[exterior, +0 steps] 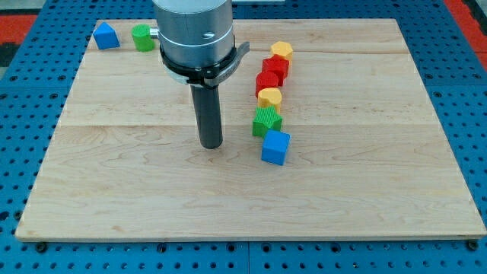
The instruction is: Push the green circle to the top left of the yellow hexagon
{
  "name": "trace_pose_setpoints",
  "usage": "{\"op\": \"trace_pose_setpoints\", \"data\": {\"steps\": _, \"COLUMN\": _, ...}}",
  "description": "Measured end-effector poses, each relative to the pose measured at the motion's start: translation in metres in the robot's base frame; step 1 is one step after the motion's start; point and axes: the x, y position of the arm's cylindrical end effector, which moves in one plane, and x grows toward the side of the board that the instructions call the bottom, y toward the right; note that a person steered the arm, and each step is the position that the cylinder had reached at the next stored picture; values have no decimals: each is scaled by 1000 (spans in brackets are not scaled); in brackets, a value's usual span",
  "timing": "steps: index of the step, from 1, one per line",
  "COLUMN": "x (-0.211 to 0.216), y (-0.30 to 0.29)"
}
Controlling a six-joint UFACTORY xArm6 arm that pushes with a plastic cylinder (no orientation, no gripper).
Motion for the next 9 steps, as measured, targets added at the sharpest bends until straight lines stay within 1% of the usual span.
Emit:
{"op": "trace_pose_setpoints", "data": {"steps": 1, "x": 12, "y": -4}}
{"op": "trace_pose_setpoints", "data": {"steps": 2, "x": 10, "y": -6}}
{"op": "trace_pose_setpoints", "data": {"steps": 3, "x": -25, "y": -70}}
{"op": "trace_pose_setpoints", "data": {"steps": 4, "x": -89, "y": -166}}
{"op": "trace_pose_setpoints", "data": {"steps": 5, "x": -185, "y": -180}}
{"op": "trace_pose_setpoints", "data": {"steps": 6, "x": -230, "y": -167}}
{"op": "trace_pose_setpoints", "data": {"steps": 7, "x": -226, "y": -105}}
{"op": "trace_pose_setpoints", "data": {"steps": 8, "x": -237, "y": -14}}
{"op": "trace_pose_setpoints", "data": {"steps": 9, "x": -249, "y": -58}}
